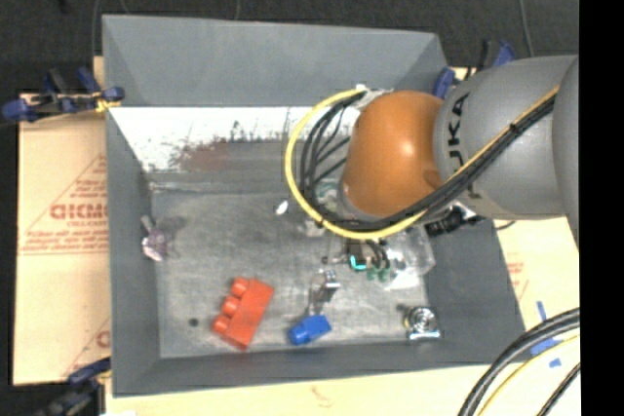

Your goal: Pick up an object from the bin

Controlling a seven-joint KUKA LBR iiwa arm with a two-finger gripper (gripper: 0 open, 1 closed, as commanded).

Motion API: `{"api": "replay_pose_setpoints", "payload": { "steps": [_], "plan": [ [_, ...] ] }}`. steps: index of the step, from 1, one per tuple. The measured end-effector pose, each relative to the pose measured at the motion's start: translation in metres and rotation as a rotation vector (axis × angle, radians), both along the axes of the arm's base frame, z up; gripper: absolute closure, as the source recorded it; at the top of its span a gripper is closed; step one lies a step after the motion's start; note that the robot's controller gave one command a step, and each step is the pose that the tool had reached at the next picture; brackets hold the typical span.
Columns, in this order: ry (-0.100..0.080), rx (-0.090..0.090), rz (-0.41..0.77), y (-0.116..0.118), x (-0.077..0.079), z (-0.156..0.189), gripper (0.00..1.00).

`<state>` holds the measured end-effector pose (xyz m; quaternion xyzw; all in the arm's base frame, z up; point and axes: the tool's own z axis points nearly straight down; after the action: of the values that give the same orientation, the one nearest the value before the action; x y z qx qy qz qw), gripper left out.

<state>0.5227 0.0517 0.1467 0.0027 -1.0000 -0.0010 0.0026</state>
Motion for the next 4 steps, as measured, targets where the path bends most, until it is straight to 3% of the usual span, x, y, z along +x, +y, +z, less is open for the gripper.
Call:
{"api": "replay_pose_setpoints", "payload": {
  "steps": [1, 2, 3, 4],
  "plan": [
    [-0.011, 0.0, -0.006, 0.086, -0.011, -0.074, 0.0],
    [-0.009, -0.001, 0.357, 0.113, -0.037, -0.046, 0.0],
    [-0.013, -0.002, 0.51, 0.082, -0.047, -0.041, 0.0],
    [-0.016, -0.001, 1.029, 0.098, -0.03, -0.074, 0.0]
  ]
}}
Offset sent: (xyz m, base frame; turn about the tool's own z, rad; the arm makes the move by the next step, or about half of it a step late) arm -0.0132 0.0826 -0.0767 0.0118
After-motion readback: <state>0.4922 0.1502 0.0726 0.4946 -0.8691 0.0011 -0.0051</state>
